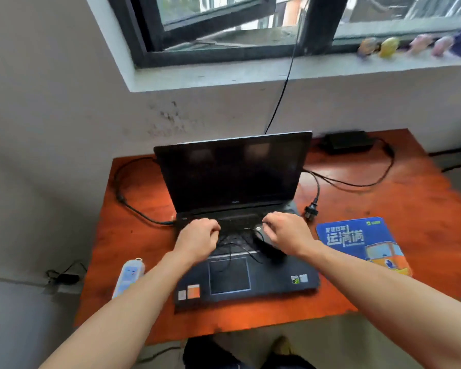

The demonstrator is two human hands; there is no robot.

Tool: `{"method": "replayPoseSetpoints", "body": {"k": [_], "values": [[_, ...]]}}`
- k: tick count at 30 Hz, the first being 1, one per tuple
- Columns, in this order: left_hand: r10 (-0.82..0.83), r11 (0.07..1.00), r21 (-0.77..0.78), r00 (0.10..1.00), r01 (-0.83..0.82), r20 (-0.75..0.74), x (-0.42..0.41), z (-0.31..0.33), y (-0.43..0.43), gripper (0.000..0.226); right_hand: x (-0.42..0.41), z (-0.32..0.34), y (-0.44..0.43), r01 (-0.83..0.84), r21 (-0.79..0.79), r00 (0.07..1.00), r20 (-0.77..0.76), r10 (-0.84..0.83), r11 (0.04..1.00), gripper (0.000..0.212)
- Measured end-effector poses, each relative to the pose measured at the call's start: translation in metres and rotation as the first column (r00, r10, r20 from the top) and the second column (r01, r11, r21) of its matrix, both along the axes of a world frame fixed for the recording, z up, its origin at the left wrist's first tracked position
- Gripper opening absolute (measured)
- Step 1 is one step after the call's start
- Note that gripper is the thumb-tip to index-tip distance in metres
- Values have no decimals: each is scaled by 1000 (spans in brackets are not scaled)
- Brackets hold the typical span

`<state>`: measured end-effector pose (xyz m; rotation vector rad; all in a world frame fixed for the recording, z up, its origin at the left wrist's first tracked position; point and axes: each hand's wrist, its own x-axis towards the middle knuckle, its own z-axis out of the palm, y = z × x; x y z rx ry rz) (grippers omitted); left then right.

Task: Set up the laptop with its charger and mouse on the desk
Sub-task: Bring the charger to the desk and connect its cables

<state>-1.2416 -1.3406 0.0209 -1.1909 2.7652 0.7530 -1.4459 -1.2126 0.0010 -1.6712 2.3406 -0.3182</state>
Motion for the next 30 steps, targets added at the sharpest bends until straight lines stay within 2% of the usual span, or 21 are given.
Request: {"method": "replayPoseSetpoints", "body": {"k": [8, 16, 21, 25, 28, 30], "values": [[-128, 991, 40, 992, 127, -1, -112, 13, 72, 28, -104, 20, 66, 202, 57, 979, -11, -201, 978, 22], [-230, 968, 127, 968, 217, 98, -199, -7, 66, 27, -186, 8, 86, 428, 123, 901, 22, -434, 895, 23], [-234, 954, 227, 960, 196, 155, -241, -21, 76, 29, -237, 4, 104, 496, 194, 864, -10, -504, 846, 26], [-164, 950, 293, 972, 110, 167, -280, -31, 78, 35, -295, -2, 99, 538, 225, 838, -45, -543, 812, 29], [8, 921, 382, 986, -73, 168, -314, -44, 76, 57, -350, -11, 75, 508, 248, 858, -63, -509, 825, 36], [169, 848, 477, 971, -229, 167, -331, -52, 75, 69, -383, -18, 52, 465, 273, 882, -58, -468, 842, 41]]}}
